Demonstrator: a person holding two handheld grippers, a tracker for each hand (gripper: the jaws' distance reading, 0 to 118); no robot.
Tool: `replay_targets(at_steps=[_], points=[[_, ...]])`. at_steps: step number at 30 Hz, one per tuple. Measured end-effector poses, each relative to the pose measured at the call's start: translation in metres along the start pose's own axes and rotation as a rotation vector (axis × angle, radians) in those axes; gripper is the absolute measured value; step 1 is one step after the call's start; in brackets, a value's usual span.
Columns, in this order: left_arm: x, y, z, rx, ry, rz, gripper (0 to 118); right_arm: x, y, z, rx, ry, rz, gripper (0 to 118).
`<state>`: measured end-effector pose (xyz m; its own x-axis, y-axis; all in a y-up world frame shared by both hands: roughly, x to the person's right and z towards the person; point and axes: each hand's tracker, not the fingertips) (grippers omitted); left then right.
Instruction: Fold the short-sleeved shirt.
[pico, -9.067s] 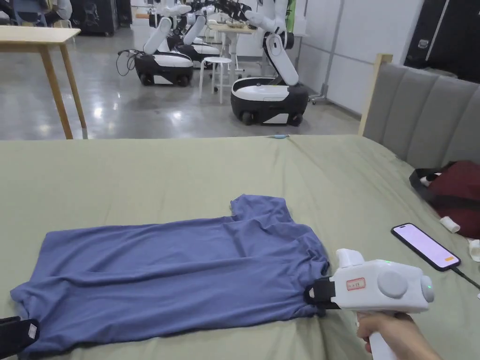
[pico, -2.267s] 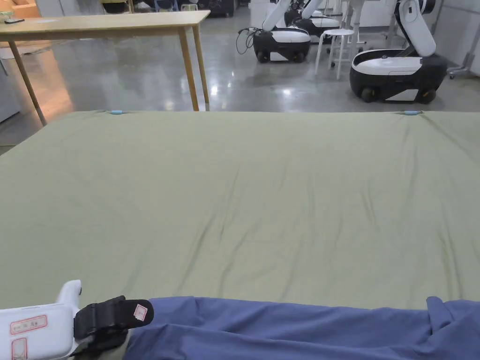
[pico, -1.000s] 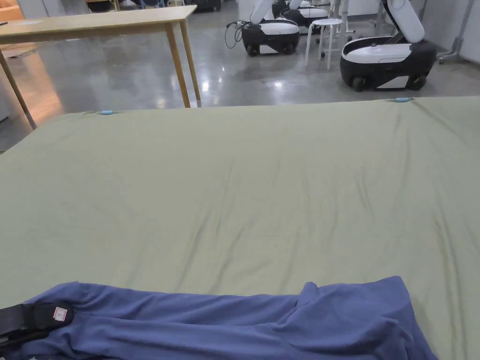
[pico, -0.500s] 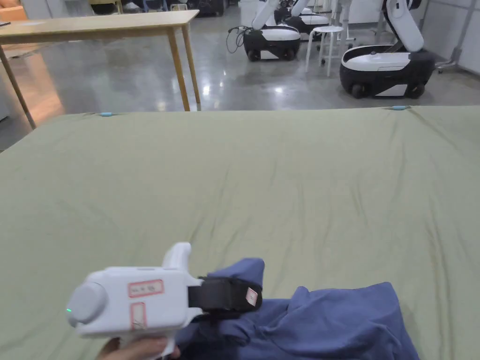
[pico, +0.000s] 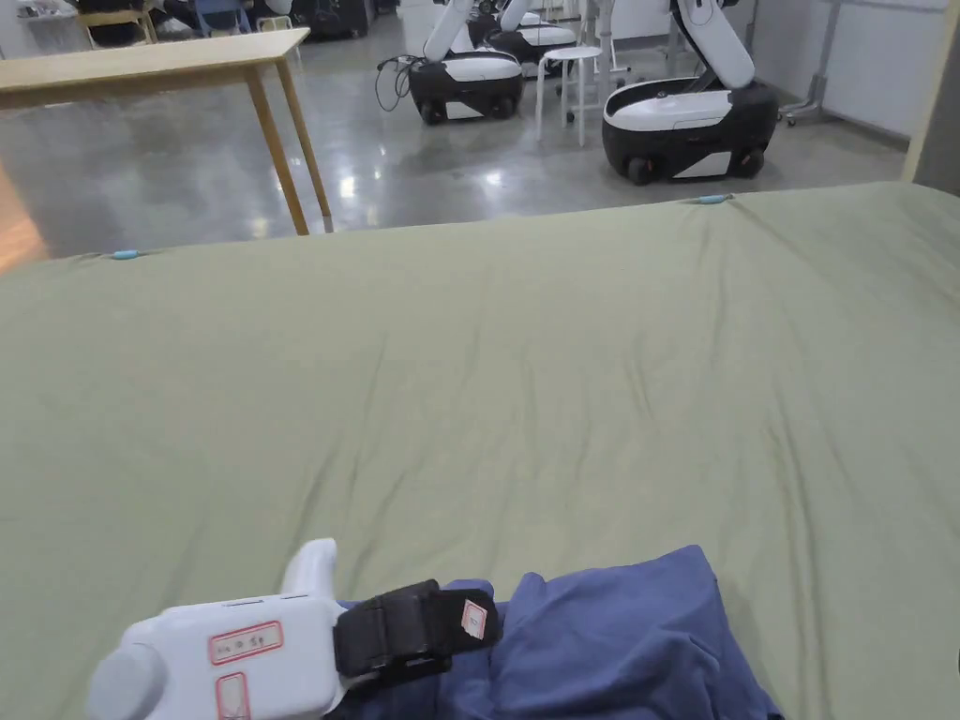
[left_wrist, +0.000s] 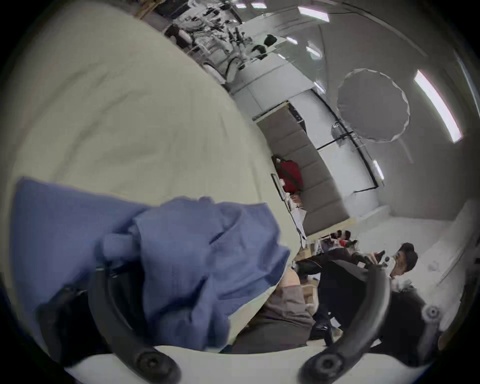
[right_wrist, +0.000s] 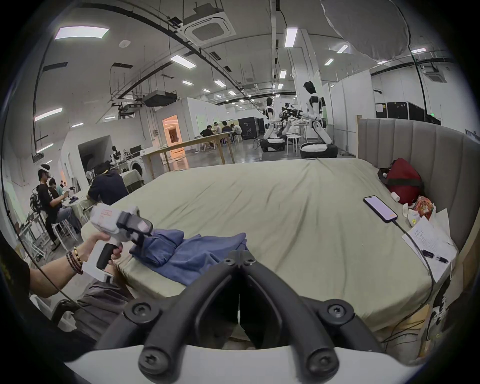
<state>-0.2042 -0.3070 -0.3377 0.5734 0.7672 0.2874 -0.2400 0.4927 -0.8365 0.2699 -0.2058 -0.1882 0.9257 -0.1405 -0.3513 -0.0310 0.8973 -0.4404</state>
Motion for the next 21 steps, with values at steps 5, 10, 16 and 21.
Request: replay_targets(at_steps=[5,10,16,21], points=[[0.017,-0.004,0.074,0.148,0.009,-0.03,84,-0.005,0.003,-0.004,0.0,0.019,0.012,0],[0.015,-0.031,0.133,0.286,0.12,-0.101,0,-0.01,0.006,-0.01,0.009,0.039,0.011,0],[-0.013,-0.031,0.108,0.215,0.102,-0.055,0,-0.02,0.009,-0.018,0.004,0.06,0.031,0],[-0.055,-0.022,0.035,0.07,0.072,0.021,0,-0.025,0.009,-0.012,0.002,0.069,0.049,0]])
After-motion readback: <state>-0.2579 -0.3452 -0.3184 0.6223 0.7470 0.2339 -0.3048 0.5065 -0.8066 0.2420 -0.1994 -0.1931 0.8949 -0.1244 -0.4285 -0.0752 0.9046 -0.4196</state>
